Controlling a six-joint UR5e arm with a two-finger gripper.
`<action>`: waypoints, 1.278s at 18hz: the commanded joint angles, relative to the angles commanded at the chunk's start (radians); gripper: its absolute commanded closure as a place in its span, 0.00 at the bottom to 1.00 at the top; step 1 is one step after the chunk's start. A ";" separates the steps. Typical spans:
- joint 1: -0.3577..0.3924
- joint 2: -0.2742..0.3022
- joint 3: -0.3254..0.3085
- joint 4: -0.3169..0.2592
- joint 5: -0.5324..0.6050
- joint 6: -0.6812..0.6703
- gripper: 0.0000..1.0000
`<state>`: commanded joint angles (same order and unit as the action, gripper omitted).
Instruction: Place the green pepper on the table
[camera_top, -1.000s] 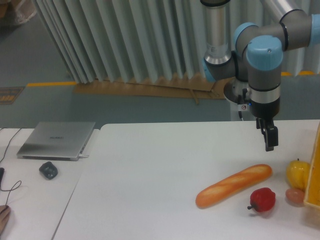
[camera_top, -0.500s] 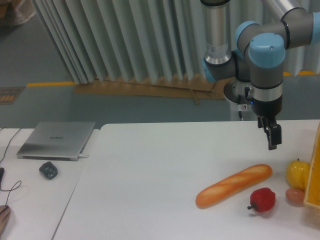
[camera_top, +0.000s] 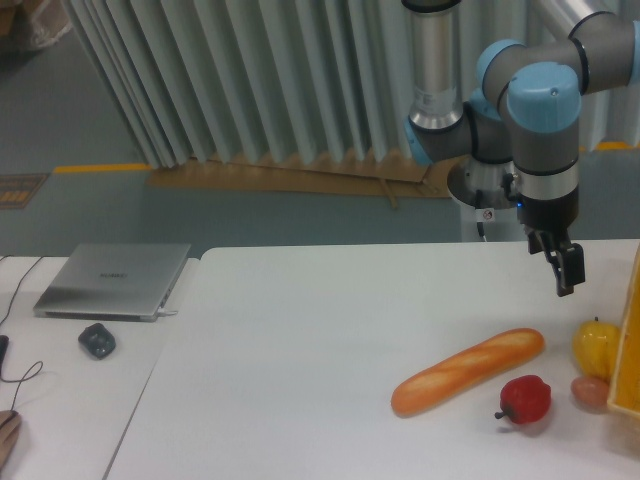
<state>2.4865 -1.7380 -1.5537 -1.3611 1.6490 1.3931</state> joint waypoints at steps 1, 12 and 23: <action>0.006 0.000 -0.020 0.049 0.003 -0.029 0.00; 0.186 -0.011 -0.016 0.102 0.037 -0.086 0.00; 0.246 -0.064 -0.025 0.089 0.095 -0.125 0.00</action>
<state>2.7321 -1.8023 -1.5785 -1.2717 1.7436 1.2686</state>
